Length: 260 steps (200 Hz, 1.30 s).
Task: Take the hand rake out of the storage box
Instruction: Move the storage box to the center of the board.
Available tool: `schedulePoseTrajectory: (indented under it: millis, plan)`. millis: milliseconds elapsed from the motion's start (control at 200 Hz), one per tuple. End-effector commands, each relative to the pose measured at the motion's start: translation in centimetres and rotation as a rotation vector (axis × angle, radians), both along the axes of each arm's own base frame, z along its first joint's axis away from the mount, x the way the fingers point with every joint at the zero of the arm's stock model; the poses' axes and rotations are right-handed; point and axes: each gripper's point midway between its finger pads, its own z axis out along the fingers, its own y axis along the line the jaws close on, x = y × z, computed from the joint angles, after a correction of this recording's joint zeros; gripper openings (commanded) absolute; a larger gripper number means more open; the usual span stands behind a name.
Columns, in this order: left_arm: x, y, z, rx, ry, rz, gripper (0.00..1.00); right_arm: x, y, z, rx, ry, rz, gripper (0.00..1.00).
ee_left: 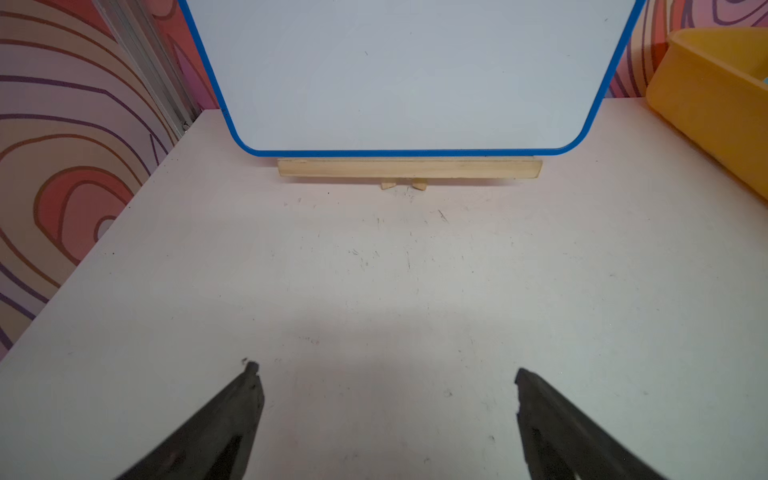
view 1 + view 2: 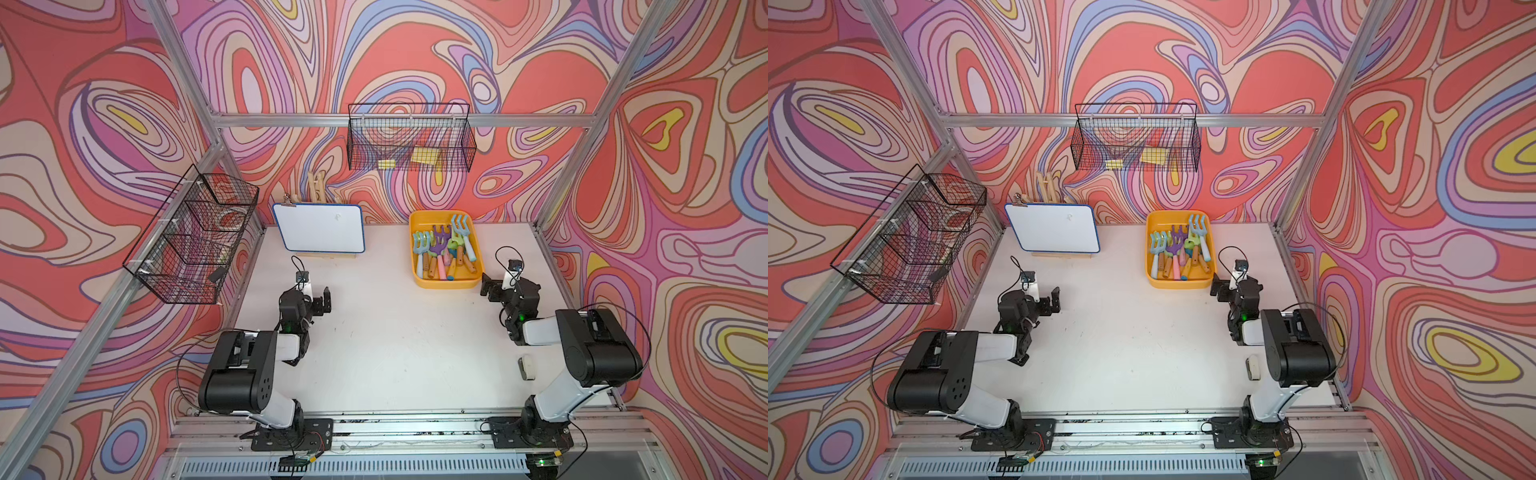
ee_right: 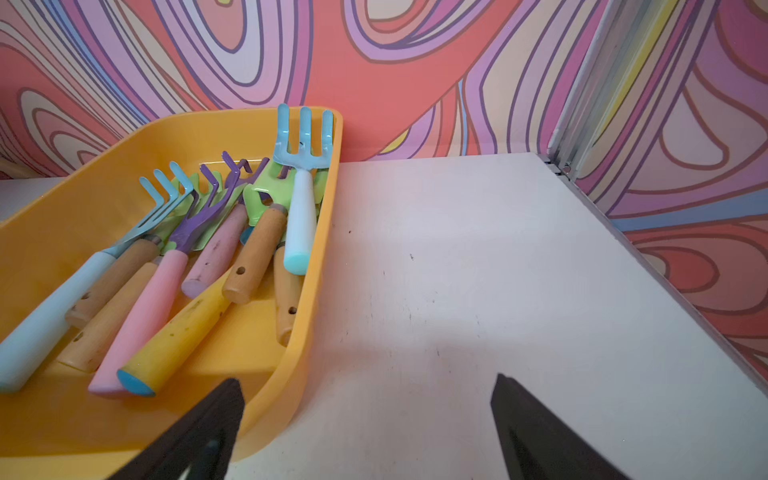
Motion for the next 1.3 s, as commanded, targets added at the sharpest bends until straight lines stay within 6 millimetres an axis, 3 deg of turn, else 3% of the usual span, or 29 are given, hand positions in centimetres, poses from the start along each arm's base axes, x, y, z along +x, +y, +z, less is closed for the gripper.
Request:
schedulePoseTrajectory:
  millis: [0, 446, 691, 776, 786, 831, 951, 1132, 1297]
  plan:
    - [0.1, 0.0, 0.0, 0.013, 0.001, 0.003, 1.0, -0.1, 0.0, -0.6, 0.0, 0.012, -0.003, 0.98]
    - [-0.1, 0.2, 0.3, 0.017, -0.01, 0.018, 1.0, -0.4, 0.2, 0.1, -0.005, 0.002, 0.01, 0.98]
    - [-1.1, 0.7, 4.3, 0.085, -0.001, 0.118, 0.99, -1.0, -1.5, 3.2, 0.04, 0.042, -0.102, 0.98]
    - [-1.6, 0.6, 5.6, 0.023, 0.043, 0.167, 1.0, -1.3, -2.2, 4.2, 0.115, 0.104, -0.174, 0.98]
    - [-1.1, 0.6, 6.8, 0.008, 0.022, 0.169, 0.99, -1.2, -2.3, 4.5, 0.124, 0.106, -0.182, 0.98]
    - [-1.1, 0.3, 7.6, -0.026, 0.031, 0.171, 1.0, -1.5, -2.6, 4.6, 0.15, 0.158, -0.218, 0.98]
    - [-1.5, -1.8, 9.1, -0.148, 0.081, 0.095, 1.0, -1.2, -2.2, 4.7, 0.197, 0.187, -0.219, 0.97]
    - [-1.3, -6.4, 11.9, -0.319, 0.114, -0.096, 0.99, 0.3, -0.3, 4.5, 0.227, 0.237, -0.113, 0.8]
    - [-0.1, -9.5, 13.0, -0.414, 0.143, -0.188, 0.89, 1.9, 0.5, 3.7, 0.203, 0.283, -0.053, 0.65]
